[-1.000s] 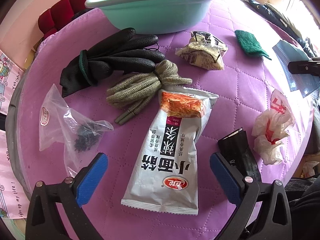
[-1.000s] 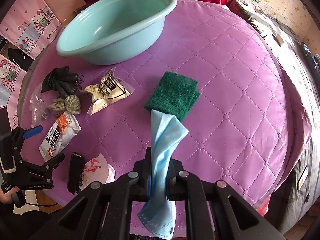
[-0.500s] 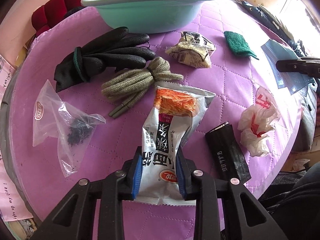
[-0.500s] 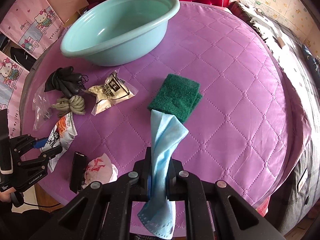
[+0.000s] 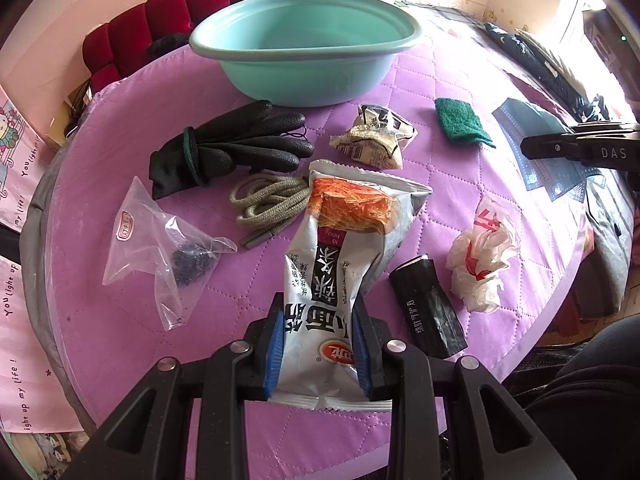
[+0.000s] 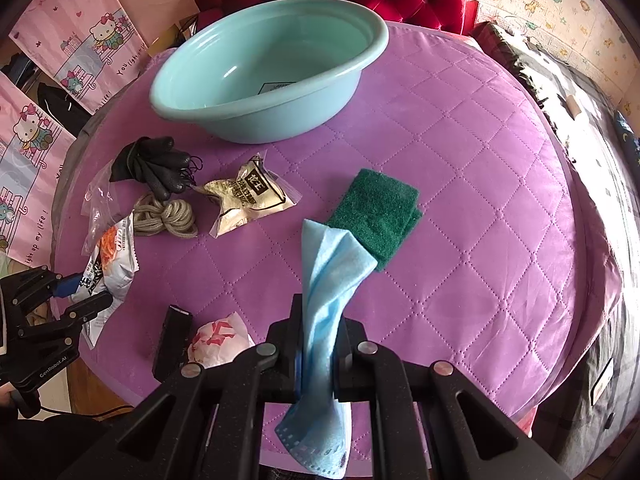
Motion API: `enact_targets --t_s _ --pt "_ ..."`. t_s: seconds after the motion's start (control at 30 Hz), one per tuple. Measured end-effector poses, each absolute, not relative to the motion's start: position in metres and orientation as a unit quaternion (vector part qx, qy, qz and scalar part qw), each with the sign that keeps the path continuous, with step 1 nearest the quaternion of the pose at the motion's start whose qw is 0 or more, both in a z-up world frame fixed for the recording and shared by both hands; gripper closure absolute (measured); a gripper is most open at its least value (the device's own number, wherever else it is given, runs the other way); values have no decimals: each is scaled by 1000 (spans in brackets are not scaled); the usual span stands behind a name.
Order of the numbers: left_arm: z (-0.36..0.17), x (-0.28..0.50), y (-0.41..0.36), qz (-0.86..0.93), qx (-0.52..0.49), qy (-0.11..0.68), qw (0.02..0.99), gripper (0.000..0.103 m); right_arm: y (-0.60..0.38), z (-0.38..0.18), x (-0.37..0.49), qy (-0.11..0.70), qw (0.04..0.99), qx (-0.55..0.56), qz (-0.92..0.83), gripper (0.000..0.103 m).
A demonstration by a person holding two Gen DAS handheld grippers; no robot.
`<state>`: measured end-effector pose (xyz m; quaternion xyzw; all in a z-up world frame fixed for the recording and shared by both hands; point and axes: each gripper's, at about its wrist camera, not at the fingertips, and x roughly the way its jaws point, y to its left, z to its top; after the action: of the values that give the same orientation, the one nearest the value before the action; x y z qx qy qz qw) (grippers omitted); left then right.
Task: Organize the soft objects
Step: 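Carry the snack packet and masks over the teal basin with both tools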
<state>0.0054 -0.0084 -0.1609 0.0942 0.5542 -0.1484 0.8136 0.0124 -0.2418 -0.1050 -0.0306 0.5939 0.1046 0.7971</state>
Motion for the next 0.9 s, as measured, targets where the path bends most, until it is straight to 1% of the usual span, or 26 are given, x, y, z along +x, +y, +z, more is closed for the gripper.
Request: enact_targets --t_s 0.43,0.9 --pt "-128 13 -9 -144 76 520 839 71 -229 -84 22 571 810 -49 122 95" --pt "-87 56 -18 -146 83 482 860 70 -212 -43 67 541 826 -57 148 95"
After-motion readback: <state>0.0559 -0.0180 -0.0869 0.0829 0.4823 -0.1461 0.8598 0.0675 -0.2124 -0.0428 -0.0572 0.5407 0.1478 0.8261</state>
